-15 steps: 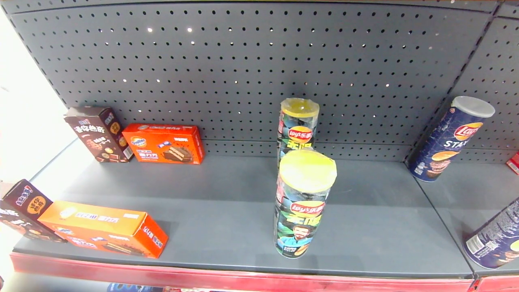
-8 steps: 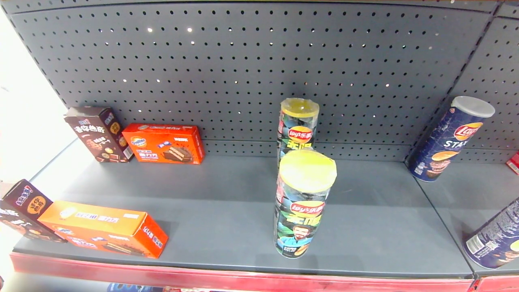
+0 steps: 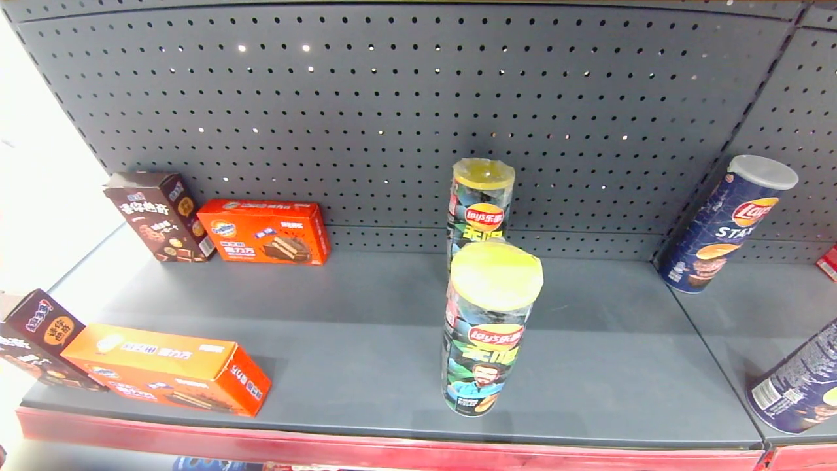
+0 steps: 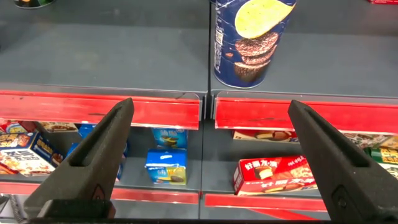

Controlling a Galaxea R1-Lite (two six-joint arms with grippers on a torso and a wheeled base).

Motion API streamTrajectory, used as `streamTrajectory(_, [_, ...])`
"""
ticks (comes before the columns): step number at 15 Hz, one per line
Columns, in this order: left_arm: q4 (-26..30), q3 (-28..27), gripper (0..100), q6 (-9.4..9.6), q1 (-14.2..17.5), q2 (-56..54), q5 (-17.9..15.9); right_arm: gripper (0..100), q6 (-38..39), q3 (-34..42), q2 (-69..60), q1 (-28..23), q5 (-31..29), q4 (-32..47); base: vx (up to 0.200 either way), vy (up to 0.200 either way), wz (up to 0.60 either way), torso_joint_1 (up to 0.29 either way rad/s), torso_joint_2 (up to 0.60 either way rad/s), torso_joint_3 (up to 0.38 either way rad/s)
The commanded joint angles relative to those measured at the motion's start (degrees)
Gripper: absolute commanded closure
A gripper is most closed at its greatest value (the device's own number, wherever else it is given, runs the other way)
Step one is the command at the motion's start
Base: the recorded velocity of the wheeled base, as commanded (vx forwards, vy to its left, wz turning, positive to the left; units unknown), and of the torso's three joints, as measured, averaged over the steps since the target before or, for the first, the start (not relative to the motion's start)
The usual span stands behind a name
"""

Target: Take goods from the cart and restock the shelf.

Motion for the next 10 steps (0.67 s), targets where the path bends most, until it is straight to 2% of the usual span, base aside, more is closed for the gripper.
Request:
streamTrajectory(1, [-0.05,0.08,0,0.04,-0.04,-0.02,-0.56,0,-0.04,0.01,0.08,0.0,0.01,-0.05,0.0,0.0,0.0,0.0,0.0,0.0])
streamTrajectory(4, [0.13,-0.1,0,-0.22,-0.04,-0.02,-8.73,0,-0.04,0.01,0.08,0.0,0.01,0.04,0.0,0.0,0.0,0.0,0.0,0.0])
streamTrajectory(5, [0.13,-0.1,0,-0.13,-0.04,-0.02,-8.91,0,-0.04,0.01,0.08,0.0,0.01,-0.05,0.0,0.0,0.0,0.0,0.0,0.0])
streamTrajectory(7, [-0.05,-0.01,0,0.04,-0.04,-0.02,-7.33,0,-0.04,0.01,0.08,0.0,0.01,-0.05,0.0,0.0,0.0,0.0,0.0,0.0])
streamTrajectory(9, [-0.13,0.17,0,0.04,0.05,-0.02,-0.73,0,0.05,0.01,0.08,0.0,0.01,0.04,0.0,0.0,0.0,0.0,0.0,0.0])
streamTrajectory(10, [-0.22,0.17,0,-0.13,0.05,-0.02,-0.65,0,-0.04,0.01,0.08,0.0,0.01,0.04,0.0,0.0,0.0,0.0,0.0,0.0])
